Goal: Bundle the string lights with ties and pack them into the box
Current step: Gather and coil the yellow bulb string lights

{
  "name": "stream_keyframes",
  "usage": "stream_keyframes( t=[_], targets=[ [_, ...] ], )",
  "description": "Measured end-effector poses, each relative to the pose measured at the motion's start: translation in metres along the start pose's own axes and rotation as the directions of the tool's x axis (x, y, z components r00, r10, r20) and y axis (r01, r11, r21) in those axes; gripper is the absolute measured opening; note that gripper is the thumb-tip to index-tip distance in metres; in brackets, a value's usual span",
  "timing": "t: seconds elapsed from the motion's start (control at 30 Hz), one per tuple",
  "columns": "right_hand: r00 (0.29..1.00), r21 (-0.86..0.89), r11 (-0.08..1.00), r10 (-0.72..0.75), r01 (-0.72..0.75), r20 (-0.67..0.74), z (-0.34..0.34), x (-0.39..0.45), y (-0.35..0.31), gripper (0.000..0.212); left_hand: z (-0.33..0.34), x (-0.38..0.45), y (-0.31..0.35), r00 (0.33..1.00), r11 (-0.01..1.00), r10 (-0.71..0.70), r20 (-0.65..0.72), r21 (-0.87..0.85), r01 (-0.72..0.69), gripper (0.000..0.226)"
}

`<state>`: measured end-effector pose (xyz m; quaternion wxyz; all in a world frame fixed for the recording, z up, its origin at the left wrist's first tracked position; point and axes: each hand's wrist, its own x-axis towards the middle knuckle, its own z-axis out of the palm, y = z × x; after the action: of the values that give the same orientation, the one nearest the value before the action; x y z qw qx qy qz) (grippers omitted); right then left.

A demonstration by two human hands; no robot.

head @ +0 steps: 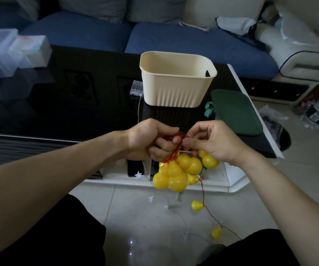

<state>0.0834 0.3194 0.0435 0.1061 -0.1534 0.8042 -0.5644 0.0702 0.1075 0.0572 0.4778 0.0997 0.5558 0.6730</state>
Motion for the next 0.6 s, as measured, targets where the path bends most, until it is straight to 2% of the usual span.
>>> stream_keyframes(
  t=[0.23, 0.37, 0.47, 0.53, 0.6],
  targets=[
    [1.0, -0.023, 1.0, -0.015, 0.015, 0.007, 0.003, -0.001, 0.002, 0.018, 0.003, 0.0, -0.001, 0.999, 0.989, 0.015, -0.031, 0.148, -0.011, 0.039],
    [0.999, 0.043, 0.999, 0.021, -0.022, 0.028, 0.004, -0.002, -0.002, 0.009, 0.004, 0.001, -0.001, 0.994, 0.997, -0.025, -0.106, 0.064, 0.032, 0.042],
    [0.996, 0.065, 0.996, 0.055, -0.06, 0.068, 0.003, -0.003, -0.006, 0.01, 0.004, 0.002, -0.001, 0.983, 0.998, -0.058, -0.174, 0.003, 0.06, 0.048],
    [0.994, 0.028, 0.996, 0.085, -0.087, 0.069, 0.0, -0.003, -0.008, 0.018, 0.005, 0.003, 0.0, 0.973, 0.998, -0.06, -0.222, 0.013, 0.065, 0.05],
    [0.987, -0.004, 0.99, 0.139, -0.139, 0.075, -0.004, -0.004, -0.01, 0.036, 0.006, 0.003, 0.002, 0.967, 0.997, -0.062, -0.247, 0.029, 0.071, 0.051]
  ],
)
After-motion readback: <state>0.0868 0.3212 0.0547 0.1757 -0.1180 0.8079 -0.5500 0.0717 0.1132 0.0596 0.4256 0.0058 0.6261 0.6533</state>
